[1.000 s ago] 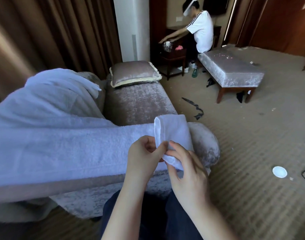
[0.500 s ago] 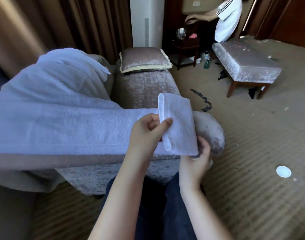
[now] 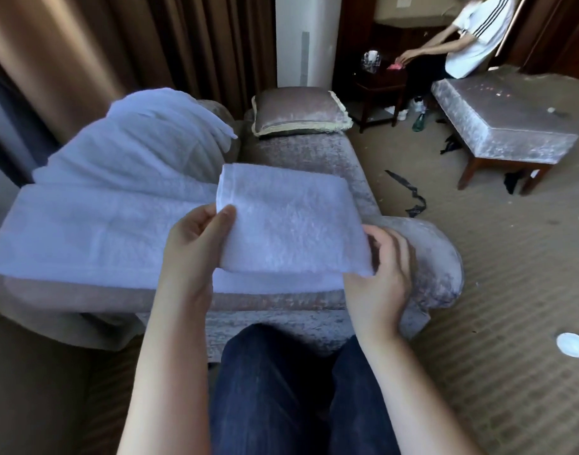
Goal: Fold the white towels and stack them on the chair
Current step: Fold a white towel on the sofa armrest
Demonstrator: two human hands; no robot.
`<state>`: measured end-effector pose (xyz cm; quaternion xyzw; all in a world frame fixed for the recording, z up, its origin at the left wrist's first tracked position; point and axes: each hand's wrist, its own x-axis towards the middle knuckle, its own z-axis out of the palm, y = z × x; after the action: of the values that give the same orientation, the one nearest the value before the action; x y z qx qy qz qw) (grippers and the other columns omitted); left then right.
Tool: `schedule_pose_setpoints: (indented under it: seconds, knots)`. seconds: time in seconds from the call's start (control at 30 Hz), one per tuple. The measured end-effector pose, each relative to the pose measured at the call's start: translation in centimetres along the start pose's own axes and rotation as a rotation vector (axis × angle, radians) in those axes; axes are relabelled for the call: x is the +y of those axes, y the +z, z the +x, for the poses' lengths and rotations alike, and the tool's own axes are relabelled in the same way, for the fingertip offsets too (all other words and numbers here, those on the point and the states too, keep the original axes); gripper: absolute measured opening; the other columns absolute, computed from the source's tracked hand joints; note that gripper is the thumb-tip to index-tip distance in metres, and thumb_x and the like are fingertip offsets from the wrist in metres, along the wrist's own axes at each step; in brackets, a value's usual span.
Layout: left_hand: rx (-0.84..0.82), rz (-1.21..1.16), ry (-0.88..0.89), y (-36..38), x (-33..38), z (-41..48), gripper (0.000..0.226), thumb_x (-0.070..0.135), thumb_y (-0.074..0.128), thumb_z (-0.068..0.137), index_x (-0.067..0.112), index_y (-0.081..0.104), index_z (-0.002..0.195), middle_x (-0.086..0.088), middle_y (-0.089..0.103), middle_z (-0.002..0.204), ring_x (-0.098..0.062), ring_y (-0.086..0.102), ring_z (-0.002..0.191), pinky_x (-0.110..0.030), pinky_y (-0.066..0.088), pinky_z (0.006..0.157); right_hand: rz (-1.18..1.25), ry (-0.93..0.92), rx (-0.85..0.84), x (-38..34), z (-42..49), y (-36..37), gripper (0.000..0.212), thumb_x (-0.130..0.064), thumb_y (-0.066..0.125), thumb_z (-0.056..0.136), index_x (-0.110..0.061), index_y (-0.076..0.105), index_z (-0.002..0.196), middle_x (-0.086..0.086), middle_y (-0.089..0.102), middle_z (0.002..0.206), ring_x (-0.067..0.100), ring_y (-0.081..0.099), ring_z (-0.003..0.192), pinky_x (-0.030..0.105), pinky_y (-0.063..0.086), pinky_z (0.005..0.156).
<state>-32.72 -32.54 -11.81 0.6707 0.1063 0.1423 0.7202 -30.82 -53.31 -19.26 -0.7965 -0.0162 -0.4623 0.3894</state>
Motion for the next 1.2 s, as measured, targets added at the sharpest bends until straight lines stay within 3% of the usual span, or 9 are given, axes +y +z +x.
schedule_pose_setpoints:
  seconds: [0.13, 0.27, 0.43, 0.57, 0.7, 0.83, 0.93, 1.07, 1.2]
  knots:
    - [0.075, 0.140, 0.018, -1.3, -0.6, 1.0, 0.015, 0.029, 0.063, 0.090, 0.017, 0.071, 0.090, 0.002, 0.074, 0.087, -0.014, 0.067, 0.081, -0.032, 0.048, 0.065, -0.048, 0.017, -0.099, 0.7, -1.4, 0.5, 0.035, 0.008, 0.067, 0.073, -0.011, 0.069, 0.102, 0.004, 0.065, 0.099, 0.016, 0.057, 0.088, 0.019, 0.043, 0.070]
    - [0.099, 0.259, 0.009, 0.3, -1.9, 1.7, 0.013, 0.026, 0.061, 0.094, 0.015, 0.069, 0.094, -0.001, 0.072, 0.090, -0.017, 0.067, 0.086, -0.033, 0.051, 0.069, -0.048, -0.060, -0.040, 1.9, 2.0, -0.1, 0.030, 0.000, 0.050, 0.077, -0.003, 0.071, 0.098, 0.013, 0.065, 0.098, 0.019, 0.058, 0.092, 0.010, 0.036, 0.078]
    - [0.000, 0.265, -0.017, 5.3, -3.1, 1.7, 0.022, 0.033, 0.064, 0.089, 0.011, 0.067, 0.091, -0.014, 0.069, 0.087, -0.028, 0.066, 0.083, -0.041, 0.048, 0.065, -0.114, -0.017, 0.000, 5.9, 4.9, -2.4, 0.038, 0.007, 0.052, 0.070, -0.005, 0.072, 0.101, 0.013, 0.064, 0.103, 0.029, 0.063, 0.089, 0.024, 0.045, 0.077]
    - [0.035, 0.327, 0.003, 6.2, -3.4, 1.2, 0.016, 0.027, 0.061, 0.093, 0.012, 0.067, 0.094, -0.002, 0.069, 0.088, -0.017, 0.065, 0.086, -0.037, 0.052, 0.070, -0.025, 0.172, -0.125, 7.3, 4.2, -2.8, 0.036, -0.002, 0.063, 0.078, -0.017, 0.069, 0.110, -0.002, 0.060, 0.108, 0.017, 0.058, 0.096, 0.032, 0.050, 0.086]
    - [0.170, 0.453, 0.066, 4.0, -3.0, 1.2, 0.013, 0.023, 0.060, 0.092, 0.017, 0.065, 0.102, 0.011, 0.064, 0.087, -0.005, 0.061, 0.084, -0.017, 0.041, 0.062, 0.054, 0.172, -0.277, 6.9, 2.9, -2.3, 0.043, 0.009, 0.063, 0.083, -0.009, 0.063, 0.122, -0.002, 0.054, 0.120, -0.003, 0.045, 0.108, -0.002, 0.031, 0.092]
    - [0.204, 0.582, 0.080, 3.7, -3.1, 0.9, 0.028, 0.022, 0.059, 0.092, 0.020, 0.055, 0.119, 0.010, 0.059, 0.082, -0.003, 0.055, 0.073, -0.019, 0.037, 0.055, -0.046, 0.068, -0.327, 6.5, 2.9, -1.8, 0.053, 0.014, 0.054, 0.076, -0.011, 0.065, 0.122, 0.006, 0.055, 0.125, 0.020, 0.049, 0.116, 0.022, 0.038, 0.098]
    - [0.281, 0.905, 0.305, 3.8, -3.3, 0.2, 0.049, 0.016, 0.062, 0.085, 0.017, 0.049, 0.133, 0.001, 0.061, 0.109, -0.022, 0.054, 0.095, -0.029, 0.039, 0.064, -0.124, 0.040, -0.482, 6.2, 3.2, -3.0, 0.060, 0.000, 0.059, 0.075, -0.015, 0.056, 0.133, 0.006, 0.042, 0.145, 0.026, 0.035, 0.133, 0.046, 0.036, 0.107]
    - [0.202, 1.062, 0.716, 5.1, -3.6, 1.5, 0.041, 0.021, 0.050, 0.091, 0.010, 0.056, 0.131, -0.010, 0.056, 0.134, -0.033, 0.050, 0.122, -0.047, 0.044, 0.097, -0.001, -0.174, -0.691, 4.4, 4.5, -4.8, 0.064, -0.044, 0.041, 0.090, -0.019, 0.035, 0.148, -0.005, 0.012, 0.161, 0.015, 0.004, 0.149, 0.054, 0.012, 0.118]
    - [0.028, 1.239, 0.697, 6.7, -5.8, 2.9, 0.047, 0.030, 0.037, 0.095, 0.009, 0.060, 0.130, -0.010, 0.055, 0.140, -0.033, 0.048, 0.132, -0.057, 0.036, 0.106, -0.129, -0.173, -0.669, 3.1, 8.7, -1.6, 0.066, -0.053, 0.022, 0.095, -0.015, 0.037, 0.147, -0.006, 0.023, 0.157, 0.011, 0.014, 0.147, 0.044, 0.017, 0.120]
